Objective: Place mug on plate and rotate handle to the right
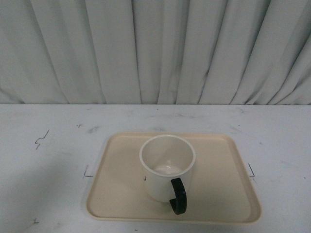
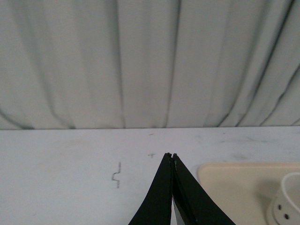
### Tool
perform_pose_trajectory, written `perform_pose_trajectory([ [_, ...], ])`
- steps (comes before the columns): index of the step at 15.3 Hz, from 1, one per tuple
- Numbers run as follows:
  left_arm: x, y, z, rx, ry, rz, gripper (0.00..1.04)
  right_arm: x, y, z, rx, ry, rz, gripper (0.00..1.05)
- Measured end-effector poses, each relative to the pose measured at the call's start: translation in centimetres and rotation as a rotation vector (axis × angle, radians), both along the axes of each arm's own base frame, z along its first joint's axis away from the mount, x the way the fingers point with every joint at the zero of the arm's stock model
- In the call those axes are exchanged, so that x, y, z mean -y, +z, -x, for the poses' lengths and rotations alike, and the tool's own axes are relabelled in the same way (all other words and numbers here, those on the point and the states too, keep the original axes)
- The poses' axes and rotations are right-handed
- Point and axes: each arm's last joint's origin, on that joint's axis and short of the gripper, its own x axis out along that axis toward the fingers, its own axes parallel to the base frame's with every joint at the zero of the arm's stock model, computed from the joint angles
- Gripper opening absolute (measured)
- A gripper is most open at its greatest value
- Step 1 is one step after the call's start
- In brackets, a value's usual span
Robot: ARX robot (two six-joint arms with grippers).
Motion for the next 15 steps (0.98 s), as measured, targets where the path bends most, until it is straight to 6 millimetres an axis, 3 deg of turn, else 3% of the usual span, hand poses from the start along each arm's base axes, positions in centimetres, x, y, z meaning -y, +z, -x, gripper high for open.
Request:
perform_pose_trajectory([
  [5,-0.4,-1.7,1.4,-0.033,0.010,0.000,0.02,0.0,0.0,0.0,0.000,0.000,0.000,0.98],
  [15,-0.4,-0.7,3.8,0.009,0.011,0.000,0.02,0.0,0.0,0.0,0.000,0.000,0.000,0.98],
])
